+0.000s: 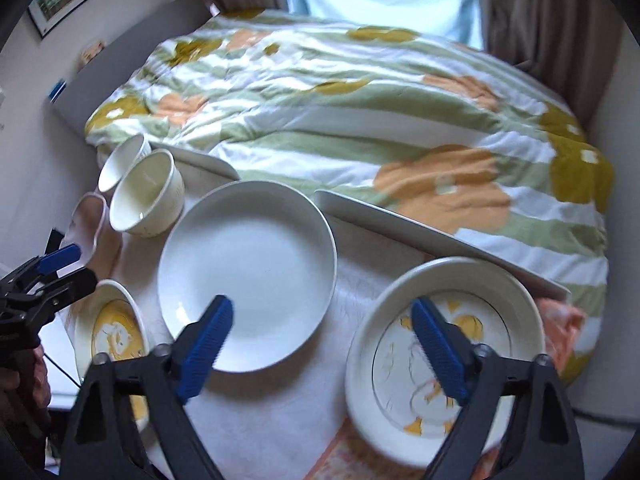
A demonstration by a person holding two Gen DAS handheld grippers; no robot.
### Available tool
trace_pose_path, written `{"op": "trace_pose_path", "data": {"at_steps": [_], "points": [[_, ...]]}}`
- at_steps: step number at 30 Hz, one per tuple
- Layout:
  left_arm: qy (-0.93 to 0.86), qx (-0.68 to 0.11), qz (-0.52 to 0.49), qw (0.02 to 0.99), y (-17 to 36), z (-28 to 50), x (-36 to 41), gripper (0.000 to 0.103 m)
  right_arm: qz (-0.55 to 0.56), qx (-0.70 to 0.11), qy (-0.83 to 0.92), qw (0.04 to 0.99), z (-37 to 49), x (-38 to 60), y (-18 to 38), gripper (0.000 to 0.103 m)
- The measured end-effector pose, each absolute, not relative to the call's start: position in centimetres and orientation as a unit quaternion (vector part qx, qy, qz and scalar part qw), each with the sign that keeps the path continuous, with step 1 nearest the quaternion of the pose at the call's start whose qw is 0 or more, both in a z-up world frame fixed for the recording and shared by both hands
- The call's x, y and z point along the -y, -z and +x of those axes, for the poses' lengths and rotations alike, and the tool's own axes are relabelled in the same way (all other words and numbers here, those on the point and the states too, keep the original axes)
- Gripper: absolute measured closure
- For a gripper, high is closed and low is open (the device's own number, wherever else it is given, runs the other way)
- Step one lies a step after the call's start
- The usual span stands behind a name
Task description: Organize plates and bowls
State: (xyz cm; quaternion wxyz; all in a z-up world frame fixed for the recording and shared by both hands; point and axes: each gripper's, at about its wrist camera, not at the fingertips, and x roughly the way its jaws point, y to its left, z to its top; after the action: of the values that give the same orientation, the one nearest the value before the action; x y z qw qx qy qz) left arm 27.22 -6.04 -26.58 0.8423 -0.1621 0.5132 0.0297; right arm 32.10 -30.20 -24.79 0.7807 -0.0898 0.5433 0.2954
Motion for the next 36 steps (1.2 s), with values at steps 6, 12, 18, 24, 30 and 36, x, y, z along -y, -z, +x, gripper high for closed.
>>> {"op": "trace_pose_path", "data": {"at_steps": [6,12,18,24,30,36], "points": [[-0.041,-0.555,-0.183,0.810,30.8,29.2,6.9,0.028,-0.104,-0.564,-0.340,0.745,34.7,28.9,28.5,0.050],[-0.043,-0.569,-0.192,0.798,32.8,30.0,7.2,0.037,-0.108,-0.574,-0.369,0.723,35.6,28.4,30.3,0.066],[-0.041,-0.576,-0.202,0.791,33.6,30.4,7.3,0.062,-0.107,-0.577,-0.386,0.712,35.9,28.2,31.0,0.075],[-0.047,-0.582,-0.194,0.789,33.9,30.5,7.7,0.081,-0.111,-0.574,-0.390,0.711,36.0,28.2,31.1,0.087],[-0.058,-0.583,-0.162,0.794,33.5,30.5,8.4,0.081,-0.114,-0.567,-0.393,0.715,35.8,28.3,31.0,0.088],[-0.060,-0.577,-0.152,0.800,32.6,30.3,8.5,0.081,-0.115,-0.552,-0.402,0.722,35.4,28.5,30.1,0.088]]}}
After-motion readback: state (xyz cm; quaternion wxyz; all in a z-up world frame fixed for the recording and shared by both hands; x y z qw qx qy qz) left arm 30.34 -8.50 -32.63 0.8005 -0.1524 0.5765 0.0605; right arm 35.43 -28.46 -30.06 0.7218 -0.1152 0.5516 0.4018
